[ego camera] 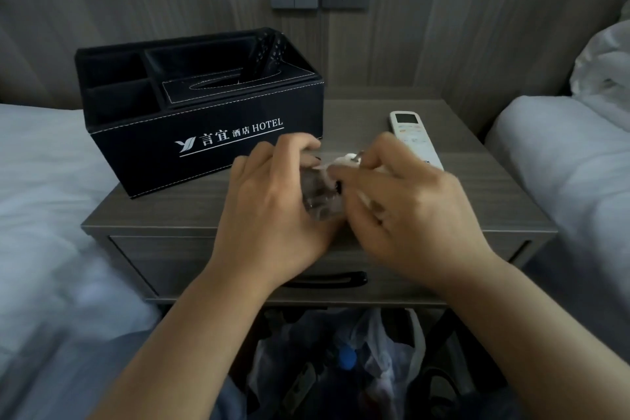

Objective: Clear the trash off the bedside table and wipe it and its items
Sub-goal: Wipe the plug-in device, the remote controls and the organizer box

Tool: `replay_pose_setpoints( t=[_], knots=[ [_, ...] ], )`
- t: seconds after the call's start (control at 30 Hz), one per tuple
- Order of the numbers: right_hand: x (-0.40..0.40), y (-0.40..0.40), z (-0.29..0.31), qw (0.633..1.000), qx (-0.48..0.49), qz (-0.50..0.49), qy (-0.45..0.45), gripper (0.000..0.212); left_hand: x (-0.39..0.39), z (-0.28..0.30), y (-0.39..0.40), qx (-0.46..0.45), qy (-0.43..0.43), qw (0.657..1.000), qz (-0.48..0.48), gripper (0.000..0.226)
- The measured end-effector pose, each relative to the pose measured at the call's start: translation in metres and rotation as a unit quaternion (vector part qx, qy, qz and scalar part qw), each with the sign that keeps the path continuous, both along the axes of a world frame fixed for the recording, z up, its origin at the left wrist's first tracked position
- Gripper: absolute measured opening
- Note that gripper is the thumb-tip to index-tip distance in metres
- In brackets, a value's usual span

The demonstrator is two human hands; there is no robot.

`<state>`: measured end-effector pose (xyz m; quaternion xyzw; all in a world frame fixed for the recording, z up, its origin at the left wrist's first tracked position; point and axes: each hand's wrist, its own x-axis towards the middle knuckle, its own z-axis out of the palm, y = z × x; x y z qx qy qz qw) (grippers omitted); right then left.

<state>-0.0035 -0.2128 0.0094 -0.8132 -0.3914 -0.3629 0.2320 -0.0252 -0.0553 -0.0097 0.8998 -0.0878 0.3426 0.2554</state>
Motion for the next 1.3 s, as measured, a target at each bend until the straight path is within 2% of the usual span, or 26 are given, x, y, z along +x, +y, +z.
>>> replay_pose_setpoints(
  t=[0.1,0.23,0.33,0.43,0.47,0.6,0.7,0.87,0.97,1.1,1.2,1.3],
  knots=[
    [0.007,-0.003,-0.001,0.996,0.085,0.025,-0.009,0.017,-0.003,0.002,-0.002,-0.073,0.002,0.997,0.006,0.071],
    [0.008,0.000,-0.007,0.996,0.079,0.026,-0.011,0.019,-0.006,0.005,-0.001,-0.085,-0.002,0.996,0.017,0.071],
    [0.013,-0.004,-0.003,0.985,0.172,0.000,0.003,0.018,-0.005,0.005,0.002,-0.110,0.012,0.994,0.020,0.075],
    [0.015,-0.005,0.001,0.932,0.339,-0.001,0.133,0.023,-0.004,0.006,0.006,-0.138,0.003,0.990,0.011,0.073],
    [0.015,-0.003,0.001,0.912,0.367,0.015,0.185,0.027,-0.004,0.005,0.008,-0.146,0.004,0.989,0.002,0.072],
    [0.006,0.011,-0.003,0.891,0.320,0.109,0.304,0.019,-0.004,0.004,0.012,-0.170,0.016,0.985,-0.015,0.068],
    [0.001,0.008,-0.001,0.889,0.302,0.157,0.307,0.017,-0.004,0.007,0.017,-0.207,0.009,0.978,0.003,0.067],
    [0.004,0.012,-0.005,0.892,0.361,0.068,0.264,0.023,-0.004,0.004,0.011,-0.280,0.063,0.957,-0.043,0.071],
    [0.004,0.016,-0.008,0.903,0.343,0.069,0.250,0.024,-0.003,-0.001,-0.001,-0.367,0.154,0.912,-0.093,0.057],
    [0.007,0.014,-0.005,0.921,0.328,0.062,0.198,0.024,-0.004,0.002,-0.007,-0.473,0.224,0.823,-0.220,0.024],
    [0.010,0.013,-0.004,0.936,0.301,0.040,0.178,0.023,-0.003,0.004,-0.003,-0.566,0.241,0.740,-0.272,0.037],
    [0.009,0.014,-0.006,0.943,0.290,0.054,0.156,0.022,-0.004,0.003,-0.003,-0.594,0.230,0.710,-0.301,0.035]
  ],
)
